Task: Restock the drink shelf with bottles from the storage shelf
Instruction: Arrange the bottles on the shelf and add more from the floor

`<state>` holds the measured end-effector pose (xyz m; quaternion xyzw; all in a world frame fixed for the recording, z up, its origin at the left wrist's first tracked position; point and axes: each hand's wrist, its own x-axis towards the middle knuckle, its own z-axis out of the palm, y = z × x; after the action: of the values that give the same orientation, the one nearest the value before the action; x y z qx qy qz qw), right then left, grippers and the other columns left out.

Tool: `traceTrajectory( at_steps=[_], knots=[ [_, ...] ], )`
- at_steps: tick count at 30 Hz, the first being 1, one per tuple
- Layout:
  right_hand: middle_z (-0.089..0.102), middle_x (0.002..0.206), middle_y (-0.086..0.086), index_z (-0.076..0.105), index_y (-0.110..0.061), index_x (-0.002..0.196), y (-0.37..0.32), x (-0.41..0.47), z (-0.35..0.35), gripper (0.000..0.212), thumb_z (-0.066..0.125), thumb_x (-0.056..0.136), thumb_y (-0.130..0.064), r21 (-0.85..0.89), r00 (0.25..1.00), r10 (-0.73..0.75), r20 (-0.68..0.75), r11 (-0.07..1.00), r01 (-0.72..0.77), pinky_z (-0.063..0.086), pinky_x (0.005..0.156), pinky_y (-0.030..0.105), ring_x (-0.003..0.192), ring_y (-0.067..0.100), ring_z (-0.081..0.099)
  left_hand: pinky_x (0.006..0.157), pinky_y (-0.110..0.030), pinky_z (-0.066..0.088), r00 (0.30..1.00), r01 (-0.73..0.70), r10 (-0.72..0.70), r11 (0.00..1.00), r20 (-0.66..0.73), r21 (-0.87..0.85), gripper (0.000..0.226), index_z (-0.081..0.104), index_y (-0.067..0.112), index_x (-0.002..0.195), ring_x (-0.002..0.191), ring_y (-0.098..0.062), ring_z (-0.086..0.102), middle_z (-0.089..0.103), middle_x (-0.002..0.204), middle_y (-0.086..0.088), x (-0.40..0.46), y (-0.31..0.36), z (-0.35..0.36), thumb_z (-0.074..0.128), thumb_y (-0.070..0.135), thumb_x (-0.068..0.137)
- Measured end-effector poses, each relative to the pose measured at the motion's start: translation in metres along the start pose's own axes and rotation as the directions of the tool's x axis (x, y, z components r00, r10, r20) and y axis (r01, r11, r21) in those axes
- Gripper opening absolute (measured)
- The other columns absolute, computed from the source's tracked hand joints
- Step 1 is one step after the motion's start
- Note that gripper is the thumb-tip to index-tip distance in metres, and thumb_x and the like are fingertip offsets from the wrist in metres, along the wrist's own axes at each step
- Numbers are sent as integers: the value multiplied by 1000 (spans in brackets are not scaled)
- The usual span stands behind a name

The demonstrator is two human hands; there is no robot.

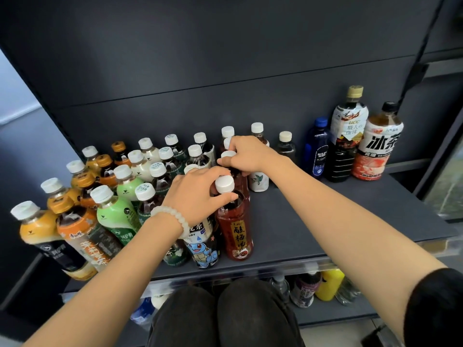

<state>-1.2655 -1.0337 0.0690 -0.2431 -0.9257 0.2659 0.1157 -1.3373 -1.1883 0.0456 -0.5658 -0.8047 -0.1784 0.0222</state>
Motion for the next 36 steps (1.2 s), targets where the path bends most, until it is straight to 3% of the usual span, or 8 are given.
traceTrajectory(
  at_steps=[3,9,13,18,20,22,27,36],
  knots=[
    [58,81,9,47,-9,80,1,0,0,29,60,88,-33,36,999,25,-31,999,-24,45,58,27,64,25,59,92,-39,41,1000,5,-5,1000,0,-1,42,52,37,118,100,-13,51,59,105,13,0,1,0,59,56,81],
    [62,86,13,52,-6,85,4,1,-3,26,56,90,-31,39,996,15,-83,999,-12,36,53,19,70,24,58,92,-40,42,1000,1,-1,1000,-9,13,43,52,37,118,102,-14,51,60,107,14,0,3,0,58,57,81],
    [57,84,8,50,-8,90,7,0,0,27,57,90,-34,0,996,-6,-86,1000,6,39,61,30,76,22,54,92,-39,42,1000,-2,3,1000,-15,24,41,52,38,117,104,-13,51,60,108,14,1,3,1,58,57,82],
    [59,90,9,47,-10,91,15,0,4,29,58,89,-37,15,995,4,-98,1000,-3,44,72,32,78,25,55,92,-39,41,1000,6,-5,1000,-13,28,39,52,39,116,103,-13,51,60,108,15,1,5,1,56,58,81],
    [60,98,9,45,-11,92,17,1,6,30,60,88,-37,72,995,13,-103,997,-6,43,67,33,77,24,55,92,-40,42,1000,12,-12,999,-12,31,40,52,39,116,102,-12,51,60,107,16,1,6,1,55,58,81],
    [60,98,8,44,-12,92,17,1,7,30,61,88,-37,105,994,20,-104,994,-9,42,60,24,76,23,56,92,-40,42,1000,23,-23,999,-5,27,39,52,39,116,99,-12,50,58,103,16,2,8,-1,55,57,82],
    [57,73,1,42,-15,80,14,-4,0,31,64,86,-36,194,997,75,-32,979,-68,44,48,25,64,28,68,89,-39,42,1000,18,-18,999,10,48,35,50,37,114,87,-11,45,56,90,14,4,14,-2,56,53,84],
    [62,71,4,46,-13,88,18,-5,-2,33,66,85,-39,256,995,100,-17,962,-92,52,56,27,58,22,66,86,-37,42,1000,-14,15,1000,-5,15,32,51,36,113,85,-11,46,54,86,16,6,17,-1,58,50,85]
  ],
)
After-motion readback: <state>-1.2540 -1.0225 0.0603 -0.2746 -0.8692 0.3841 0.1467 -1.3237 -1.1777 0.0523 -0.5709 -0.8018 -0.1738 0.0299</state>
